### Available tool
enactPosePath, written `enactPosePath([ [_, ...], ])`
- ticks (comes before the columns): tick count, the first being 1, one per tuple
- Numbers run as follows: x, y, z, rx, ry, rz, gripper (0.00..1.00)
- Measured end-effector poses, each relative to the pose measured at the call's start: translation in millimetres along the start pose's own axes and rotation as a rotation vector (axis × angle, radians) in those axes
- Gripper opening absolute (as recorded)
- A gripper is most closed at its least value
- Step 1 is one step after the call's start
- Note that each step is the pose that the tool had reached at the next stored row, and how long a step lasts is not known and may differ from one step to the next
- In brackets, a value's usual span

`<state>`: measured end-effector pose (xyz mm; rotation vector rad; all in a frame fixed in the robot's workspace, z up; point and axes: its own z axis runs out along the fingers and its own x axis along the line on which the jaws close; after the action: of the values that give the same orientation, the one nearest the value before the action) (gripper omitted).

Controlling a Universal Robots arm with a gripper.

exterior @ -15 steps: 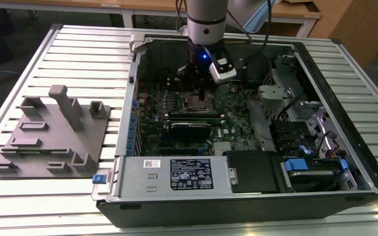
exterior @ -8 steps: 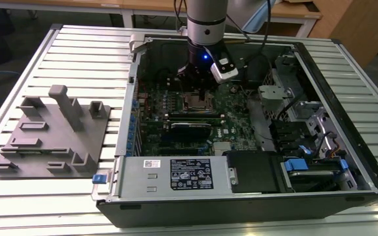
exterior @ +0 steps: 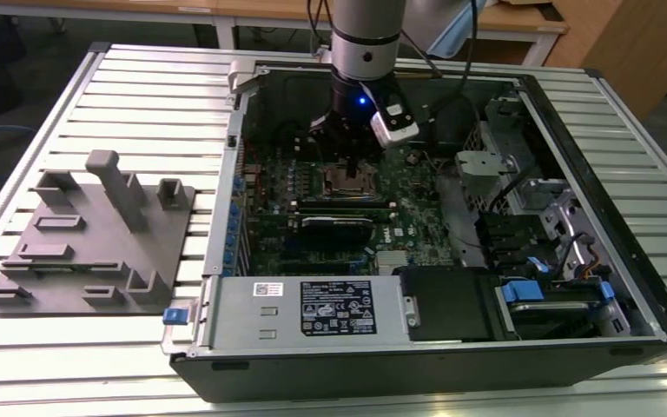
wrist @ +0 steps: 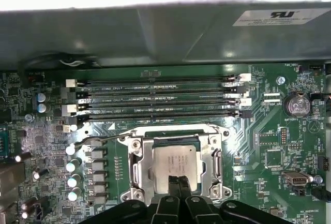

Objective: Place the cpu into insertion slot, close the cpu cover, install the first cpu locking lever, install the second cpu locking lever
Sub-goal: 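Close the cpu cover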

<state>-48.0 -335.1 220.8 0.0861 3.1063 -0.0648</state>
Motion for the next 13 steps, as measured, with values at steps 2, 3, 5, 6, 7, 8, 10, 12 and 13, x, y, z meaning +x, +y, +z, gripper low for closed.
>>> enactPosePath([
  [2,0.3,0.1,1.3,-0.0004,-0.0002,-0.001,0.1],
  [3,0.7,0.1,2.3,-0.0007,-0.0002,-0.003,0.1],
  [5,3.1,0.0,3.8,-0.0011,-0.0002,-0.004,0.1],
  [6,5.0,-0.1,4.2,-0.001,-0.0001,-0.005,0.1],
  [7,6.9,-0.2,4.8,-0.0012,-0.0001,-0.005,0.1],
  [8,8.9,-0.3,5.4,-0.0013,-0.0002,-0.005,0.1],
  [10,13.5,-0.4,6.3,-0.0014,-0.0002,-0.005,0.1],
  [12,18.0,-0.6,7.3,-0.0015,-0.0002,-0.005,0.1],
  [13,19.9,-0.7,7.7,-0.0015,-0.0002,-0.005,0.1],
])
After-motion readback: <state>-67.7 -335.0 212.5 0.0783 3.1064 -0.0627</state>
